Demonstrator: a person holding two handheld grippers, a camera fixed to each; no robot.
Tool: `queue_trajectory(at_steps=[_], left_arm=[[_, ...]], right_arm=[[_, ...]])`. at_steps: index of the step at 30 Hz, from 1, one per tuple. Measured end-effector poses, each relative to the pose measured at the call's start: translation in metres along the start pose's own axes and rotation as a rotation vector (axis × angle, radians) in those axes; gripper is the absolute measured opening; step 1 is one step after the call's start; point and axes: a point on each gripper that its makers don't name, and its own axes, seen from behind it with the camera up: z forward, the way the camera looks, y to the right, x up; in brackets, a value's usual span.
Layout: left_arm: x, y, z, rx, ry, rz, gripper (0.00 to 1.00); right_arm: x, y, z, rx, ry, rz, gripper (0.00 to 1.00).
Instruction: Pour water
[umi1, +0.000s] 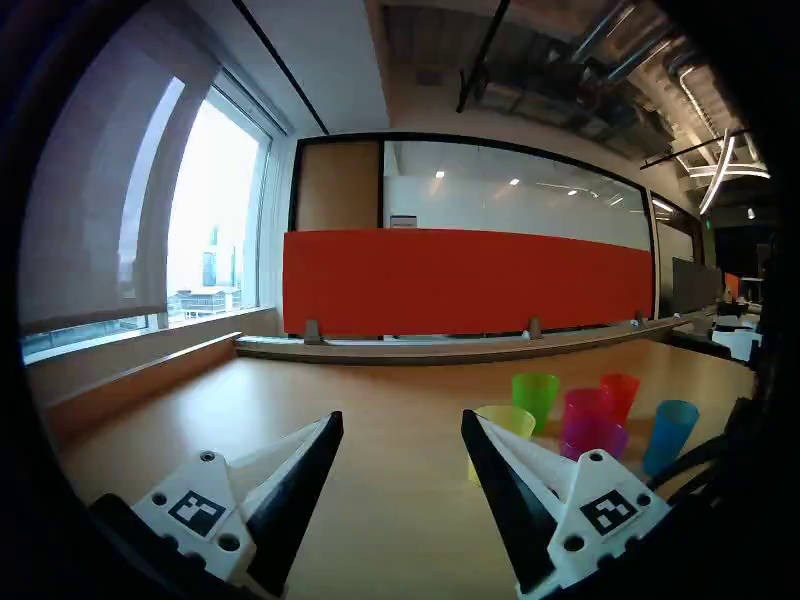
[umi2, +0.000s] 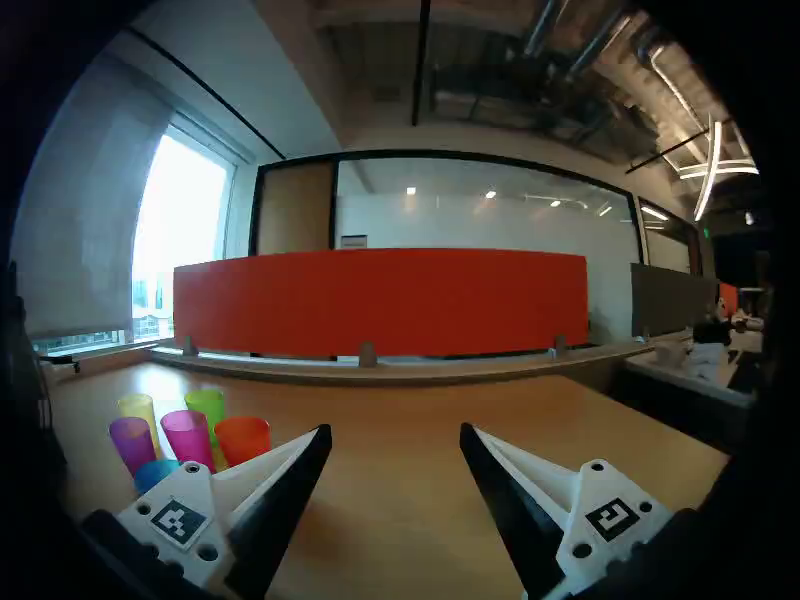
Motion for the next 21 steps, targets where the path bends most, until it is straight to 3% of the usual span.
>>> queue_trajectory(at_steps=[6,21], left_arm=[[0.029,0.006,0.004,-0.042,0.000,-0.023,0.87],[0.119,0.027,0.024,-0.137,0.010,0.023,0.87]], right_arm=[[0.024,-0.011,0.001,0.035,-0.011,-0.001,0.99],[0.101,-0.029,0.015,0.125,-0.017,-0.026,0.99]])
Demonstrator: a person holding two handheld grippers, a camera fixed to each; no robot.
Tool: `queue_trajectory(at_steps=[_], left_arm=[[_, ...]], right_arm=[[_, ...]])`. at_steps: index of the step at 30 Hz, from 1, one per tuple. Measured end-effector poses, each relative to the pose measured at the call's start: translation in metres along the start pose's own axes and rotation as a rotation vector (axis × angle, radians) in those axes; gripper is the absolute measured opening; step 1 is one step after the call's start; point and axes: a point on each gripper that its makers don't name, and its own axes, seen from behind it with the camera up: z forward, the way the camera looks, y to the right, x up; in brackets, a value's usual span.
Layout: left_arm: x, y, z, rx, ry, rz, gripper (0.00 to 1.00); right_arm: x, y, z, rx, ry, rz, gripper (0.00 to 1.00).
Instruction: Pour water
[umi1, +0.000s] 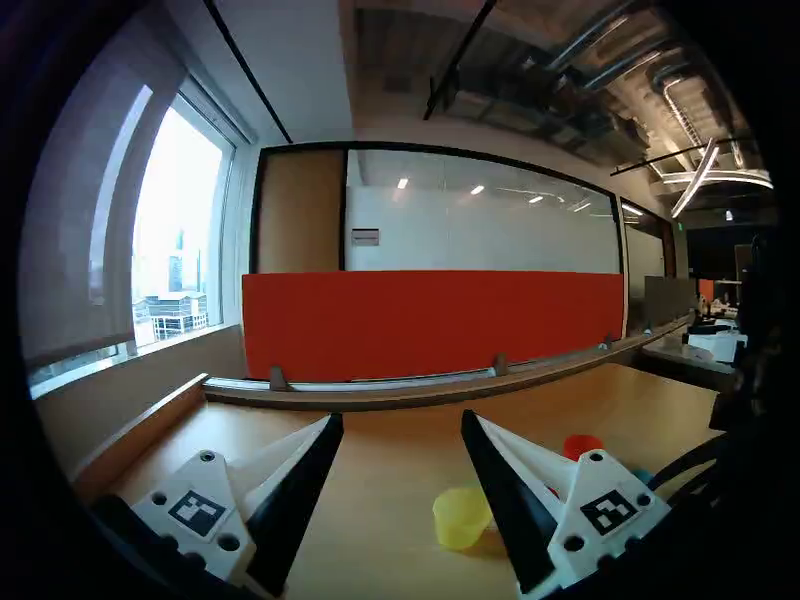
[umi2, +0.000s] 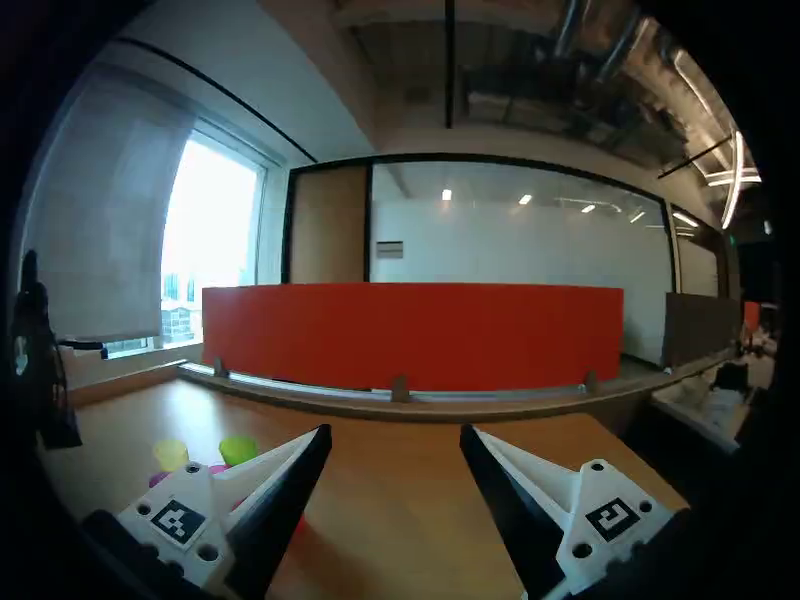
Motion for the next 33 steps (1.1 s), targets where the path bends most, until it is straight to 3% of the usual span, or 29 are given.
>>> queue_trajectory(at_steps=[9,15,24,33], left_arm=[[0.043,0.006,0.010,-0.043,0.005,0.006,0.87],[0.066,0.007,0.016,-0.065,0.015,-0.015,0.87],[0.070,0.014,0.019,-0.116,0.006,-0.071,0.87],[0.078,0.022,0.023,-0.174,0.011,-0.026,0.87]], right_arm=[[0.041,-0.012,0.011,0.056,0.001,-0.005,0.99],[0.064,-0.017,0.016,0.083,0.009,-0.004,0.99],[0.073,-0.024,0.018,0.118,0.016,-0.033,0.99],[0.081,-0.036,0.017,0.180,0.027,-0.053,0.99]])
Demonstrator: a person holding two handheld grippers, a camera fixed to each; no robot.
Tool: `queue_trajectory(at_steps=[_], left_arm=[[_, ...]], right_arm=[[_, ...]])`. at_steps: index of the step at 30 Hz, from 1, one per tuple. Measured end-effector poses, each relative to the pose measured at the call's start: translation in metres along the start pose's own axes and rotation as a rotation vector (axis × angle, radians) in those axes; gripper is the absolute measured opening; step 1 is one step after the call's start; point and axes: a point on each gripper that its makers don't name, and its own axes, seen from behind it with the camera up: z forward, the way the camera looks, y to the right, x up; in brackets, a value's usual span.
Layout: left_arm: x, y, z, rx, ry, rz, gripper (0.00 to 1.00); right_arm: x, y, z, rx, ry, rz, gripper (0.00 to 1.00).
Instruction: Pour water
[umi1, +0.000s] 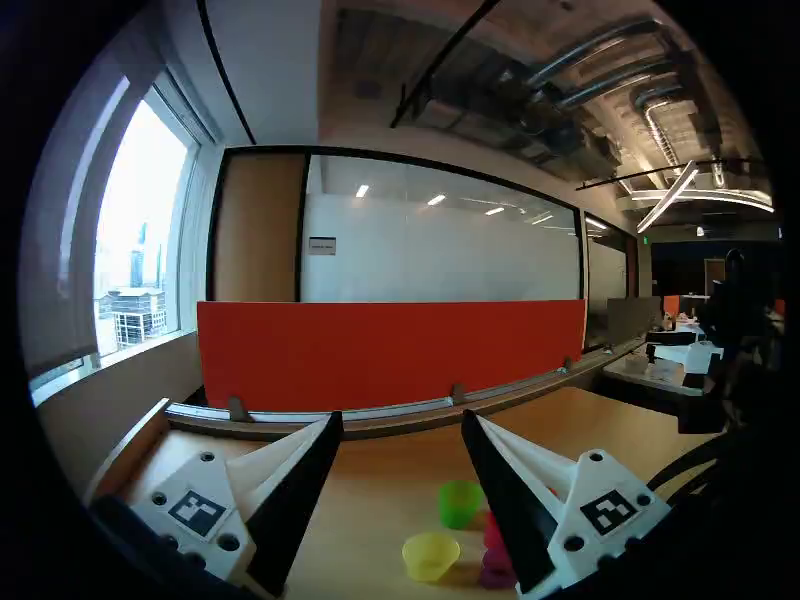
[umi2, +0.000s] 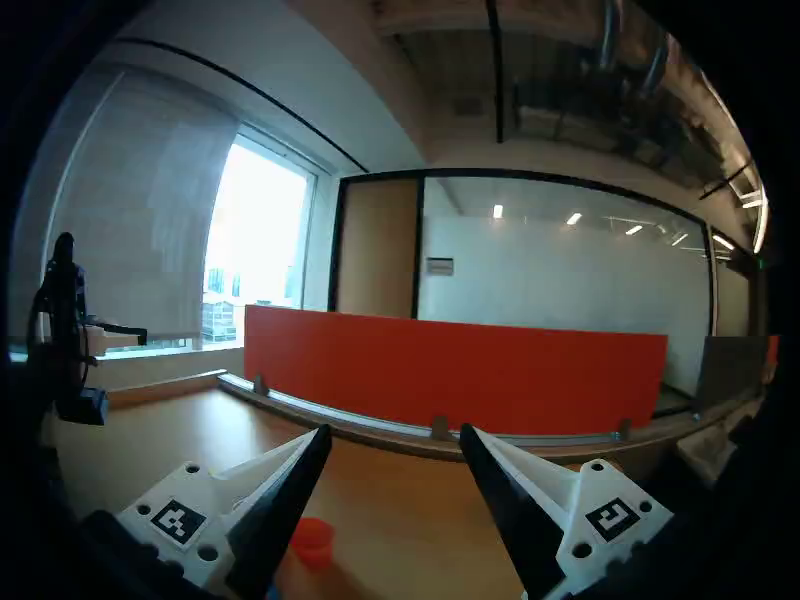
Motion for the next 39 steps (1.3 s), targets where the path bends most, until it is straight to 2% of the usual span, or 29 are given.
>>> queue_trajectory(at_steps=[9,15,18,24,33,39], left_arm=[[0.005,0.018,0.007,-0.094,-0.012,0.040,0.87],[0.011,0.032,0.010,-0.173,-0.005,0.024,0.87],[0.015,0.034,0.012,-0.194,-0.002,0.017,0.87],[0.013,0.033,0.015,-0.217,-0.028,0.044,0.87],[0.010,0.050,0.015,-0.314,-0.052,0.091,0.87],[0.004,0.056,0.019,-0.366,-0.077,0.107,0.87]], right_arm=[[0.007,-0.022,0.001,0.128,-0.002,0.017,0.99],[0.010,-0.040,0.000,0.213,-0.016,0.007,0.99],[0.010,-0.050,-0.001,0.253,-0.024,-0.002,0.99],[0.013,-0.066,-0.001,0.311,-0.029,-0.013,0.99],[0.005,-0.088,-0.005,0.393,-0.066,-0.047,0.99],[0.002,-0.098,-0.007,0.438,-0.091,-0.053,0.99]])
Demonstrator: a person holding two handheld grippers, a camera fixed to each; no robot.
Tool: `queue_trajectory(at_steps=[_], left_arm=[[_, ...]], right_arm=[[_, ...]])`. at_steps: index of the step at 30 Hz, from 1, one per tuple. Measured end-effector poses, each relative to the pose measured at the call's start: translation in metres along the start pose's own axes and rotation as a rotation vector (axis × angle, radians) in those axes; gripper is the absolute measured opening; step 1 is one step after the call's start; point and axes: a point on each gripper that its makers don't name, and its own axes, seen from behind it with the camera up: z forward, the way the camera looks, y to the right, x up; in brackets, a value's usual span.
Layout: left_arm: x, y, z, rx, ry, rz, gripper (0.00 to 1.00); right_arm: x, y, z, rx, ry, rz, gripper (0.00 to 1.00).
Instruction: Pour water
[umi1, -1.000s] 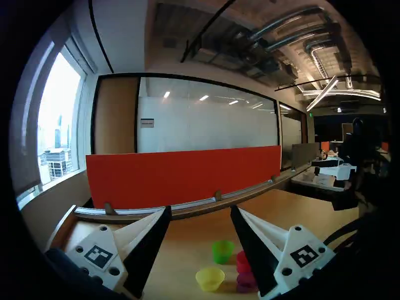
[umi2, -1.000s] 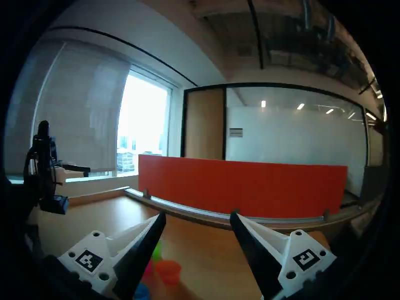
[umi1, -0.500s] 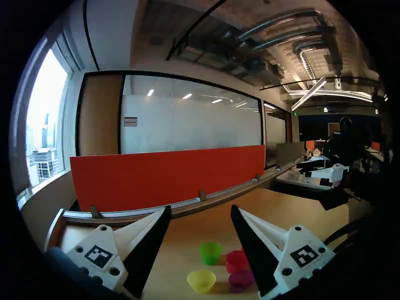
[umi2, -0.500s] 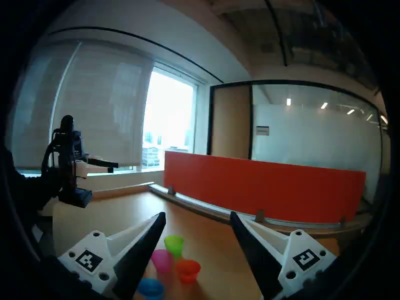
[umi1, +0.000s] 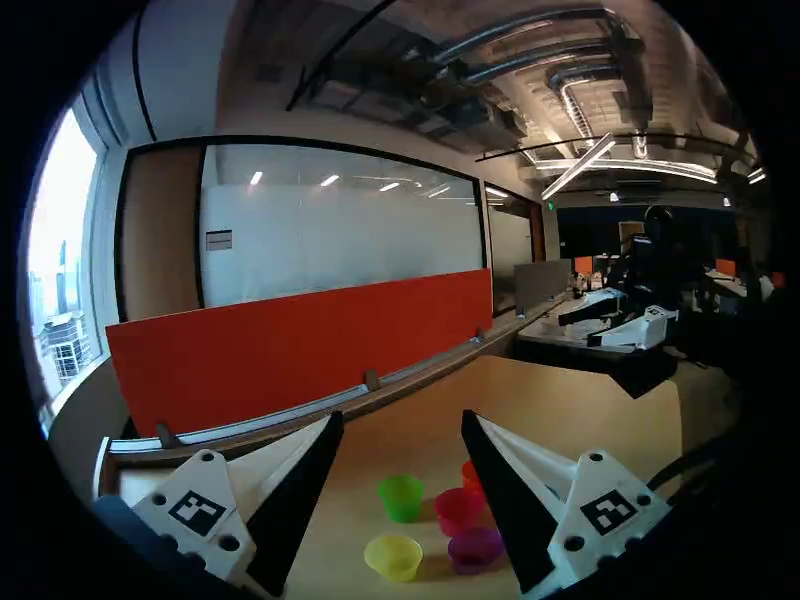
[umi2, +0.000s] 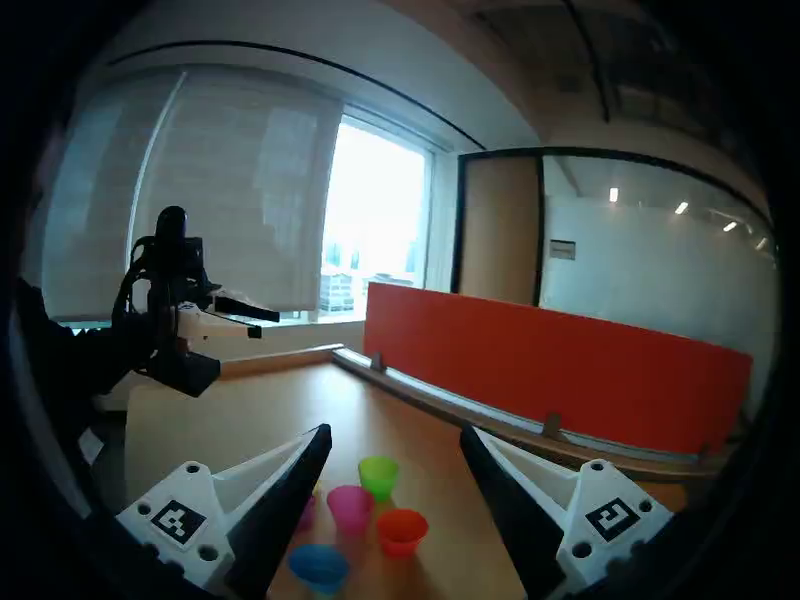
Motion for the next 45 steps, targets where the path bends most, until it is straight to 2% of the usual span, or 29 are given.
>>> queue_trajectory(at_steps=[12,18,29,36,45], left_arm=[[-0.004,-0.002,0.017,-0.054,-0.013,-0.001,0.87],[-0.003,-0.007,0.025,-0.074,-0.011,-0.012,0.87],[-0.025,-0.012,0.035,-0.139,-0.053,0.015,0.87],[-0.034,-0.013,0.040,-0.172,-0.057,0.000,0.87],[-0.050,-0.004,0.041,-0.214,-0.082,0.025,0.87]], right_arm=[[-0.003,-0.005,0.003,0.049,-0.013,0.017,0.99],[-0.005,-0.007,0.004,0.064,-0.024,0.006,0.99],[-0.020,-0.019,0.012,0.107,-0.071,-0.018,0.99],[-0.036,-0.024,0.015,0.137,-0.112,-0.020,0.99],[-0.056,-0.029,0.016,0.169,-0.154,-0.033,0.99]])
